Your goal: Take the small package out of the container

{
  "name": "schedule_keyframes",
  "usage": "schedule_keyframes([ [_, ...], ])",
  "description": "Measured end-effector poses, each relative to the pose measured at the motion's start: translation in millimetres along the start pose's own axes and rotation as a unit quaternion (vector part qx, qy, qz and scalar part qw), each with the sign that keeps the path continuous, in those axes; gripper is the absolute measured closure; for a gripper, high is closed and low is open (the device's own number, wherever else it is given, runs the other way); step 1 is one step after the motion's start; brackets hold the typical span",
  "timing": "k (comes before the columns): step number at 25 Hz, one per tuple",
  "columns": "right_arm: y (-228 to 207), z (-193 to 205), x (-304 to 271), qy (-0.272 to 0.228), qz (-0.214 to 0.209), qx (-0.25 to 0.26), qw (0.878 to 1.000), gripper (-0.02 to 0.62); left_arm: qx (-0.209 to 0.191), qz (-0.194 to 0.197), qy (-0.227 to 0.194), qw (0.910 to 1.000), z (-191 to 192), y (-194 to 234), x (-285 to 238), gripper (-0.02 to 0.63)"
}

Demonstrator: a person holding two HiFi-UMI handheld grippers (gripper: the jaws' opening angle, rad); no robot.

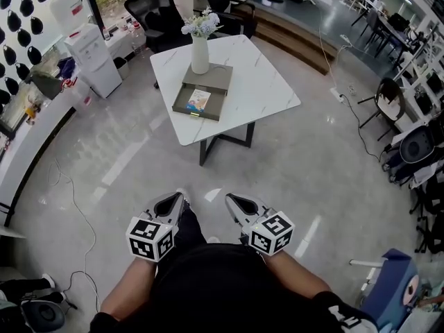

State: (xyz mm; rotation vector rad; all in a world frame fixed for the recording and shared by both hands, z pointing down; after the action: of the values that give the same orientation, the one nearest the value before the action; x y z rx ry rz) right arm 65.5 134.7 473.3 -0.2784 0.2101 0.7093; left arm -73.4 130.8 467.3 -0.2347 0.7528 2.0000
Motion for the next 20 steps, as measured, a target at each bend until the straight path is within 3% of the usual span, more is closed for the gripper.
schedule_keyframes([
  [8, -53, -20, -49, 0.009, 0.02, 0.0, 1.0, 0.595, -0.009, 0.014, 0.002, 0.9999, -48, 31, -57, 0.604],
  [13, -84, -32, -91, 0.021, 0.029, -0.007, 0.999, 0.595, -0.008, 0.014, 0.026, 0.9995, -71, 66, -98, 0.604],
  [20, -124, -67, -163, 0.033, 0.054, -0.011, 0.998, 0.595, -0.021, 0.044, 0.042, 0.9979, -136, 116, -154, 0.604],
])
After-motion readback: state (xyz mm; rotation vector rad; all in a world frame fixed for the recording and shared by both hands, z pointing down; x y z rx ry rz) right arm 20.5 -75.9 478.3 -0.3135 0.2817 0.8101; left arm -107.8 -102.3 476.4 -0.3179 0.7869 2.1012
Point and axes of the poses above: the fingertips, and each gripper's own axes: x backward along the fingers, y to its left, z out of its underside, the point moved 1 cm from there along x, backward along the fingers, and after that the axes turned 12 degrees about x, right-handed, at the moved point
